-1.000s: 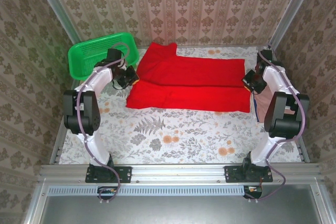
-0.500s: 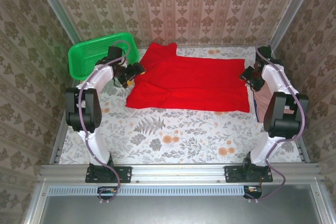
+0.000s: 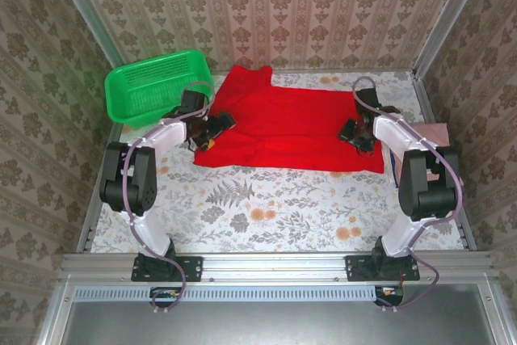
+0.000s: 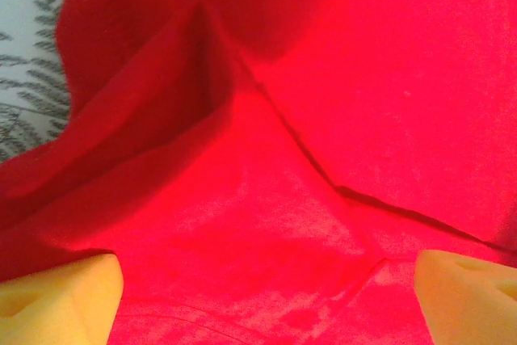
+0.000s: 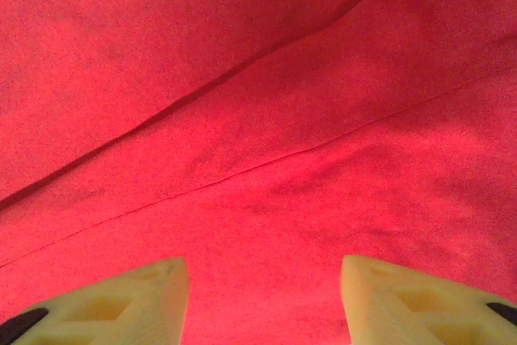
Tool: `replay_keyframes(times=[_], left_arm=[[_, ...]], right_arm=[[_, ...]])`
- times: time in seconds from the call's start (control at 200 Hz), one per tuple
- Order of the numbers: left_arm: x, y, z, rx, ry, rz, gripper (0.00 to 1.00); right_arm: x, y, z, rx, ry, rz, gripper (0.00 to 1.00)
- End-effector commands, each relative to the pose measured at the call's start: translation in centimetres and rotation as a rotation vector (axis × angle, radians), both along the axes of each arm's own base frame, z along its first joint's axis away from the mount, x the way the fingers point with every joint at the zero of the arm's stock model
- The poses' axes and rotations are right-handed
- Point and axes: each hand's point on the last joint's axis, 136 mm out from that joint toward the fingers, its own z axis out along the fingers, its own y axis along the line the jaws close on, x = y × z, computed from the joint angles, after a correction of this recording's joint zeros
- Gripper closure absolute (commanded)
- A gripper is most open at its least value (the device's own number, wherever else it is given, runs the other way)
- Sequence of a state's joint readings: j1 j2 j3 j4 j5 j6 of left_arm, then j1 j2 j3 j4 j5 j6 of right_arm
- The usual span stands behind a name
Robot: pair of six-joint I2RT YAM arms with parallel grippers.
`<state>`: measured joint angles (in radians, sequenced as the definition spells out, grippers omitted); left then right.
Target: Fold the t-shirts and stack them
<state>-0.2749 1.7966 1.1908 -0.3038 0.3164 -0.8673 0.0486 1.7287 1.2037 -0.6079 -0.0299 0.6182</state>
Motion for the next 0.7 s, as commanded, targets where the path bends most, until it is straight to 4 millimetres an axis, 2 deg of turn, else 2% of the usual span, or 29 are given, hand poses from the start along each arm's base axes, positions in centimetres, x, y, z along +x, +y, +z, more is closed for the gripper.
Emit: replay_keyframes(times=[0.0,0.2,0.345,0.56,0.695], left_arm=[[0.5,1.2,-1.5,0.026,-0.005,0.049,0.06],[-1.5,3.6,-4.6,0.073,0.06,0.047,0.06],[-3.4,4.8,-5.9,0.094,0.094,0.04,0.06],[-6.7,5.8,-7.2,0.12,0.147,0.019,0.06],[-9.5,6.4,-7.2,0.127,0.173,0.013,0.05]], right_arm=[[-1.0,-0.3,-2.6,0.005,0.072,-0.046,0.49],[-2.2,-1.4,-5.4,-0.023,0.155,-0.043,0.49],[-3.2,-2.2,-6.8,-0.022,0.205,-0.071,0.49],[-4.7,-2.2,-7.2,-0.011,0.246,-0.068,0.49],[-7.3,-2.2,-7.1,-0.01,0.287,-0.06,0.48]])
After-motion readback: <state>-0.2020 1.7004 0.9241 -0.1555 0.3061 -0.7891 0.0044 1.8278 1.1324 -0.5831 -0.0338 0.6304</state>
